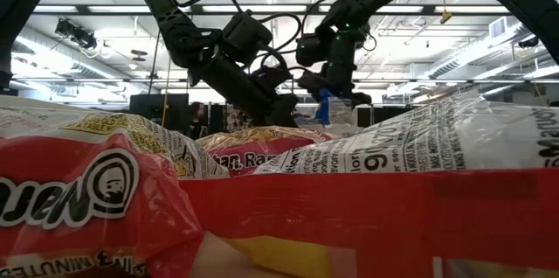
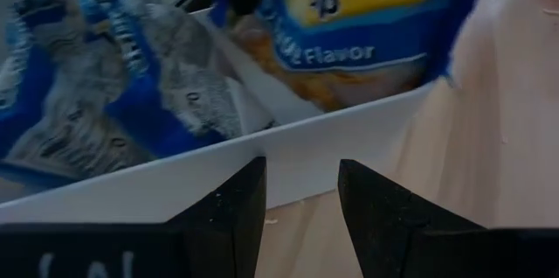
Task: Sort Maruchan noodles
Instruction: Put the blue noodle pack into the top white bin
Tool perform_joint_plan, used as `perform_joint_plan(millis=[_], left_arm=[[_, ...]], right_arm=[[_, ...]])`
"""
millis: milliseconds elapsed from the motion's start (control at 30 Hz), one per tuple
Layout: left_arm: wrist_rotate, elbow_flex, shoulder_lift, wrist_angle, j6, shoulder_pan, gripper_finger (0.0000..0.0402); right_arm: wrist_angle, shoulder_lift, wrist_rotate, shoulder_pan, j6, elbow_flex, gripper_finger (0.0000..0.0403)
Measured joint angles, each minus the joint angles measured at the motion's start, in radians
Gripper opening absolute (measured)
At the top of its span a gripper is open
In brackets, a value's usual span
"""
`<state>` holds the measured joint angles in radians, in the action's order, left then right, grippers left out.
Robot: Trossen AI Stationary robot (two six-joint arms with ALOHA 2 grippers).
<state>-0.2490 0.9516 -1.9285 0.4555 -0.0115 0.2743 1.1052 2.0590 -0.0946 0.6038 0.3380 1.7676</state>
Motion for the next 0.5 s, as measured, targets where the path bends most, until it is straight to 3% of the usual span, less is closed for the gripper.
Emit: perform_joint_plan(millis=[233,500], left_arm=[[-0.006,-0.001,0.017,-0.019,0.000,-0.003,0.0151],[-0.006,0.000,0.170,-0.249,-0.101,0.030,0.0151]], right_arm=[[0.039,0.000,0.097,0.000,-0.009,0.000,0.0136],[0.023,-0.010,0.218,0.000,-0.120,0.000,0.0154]])
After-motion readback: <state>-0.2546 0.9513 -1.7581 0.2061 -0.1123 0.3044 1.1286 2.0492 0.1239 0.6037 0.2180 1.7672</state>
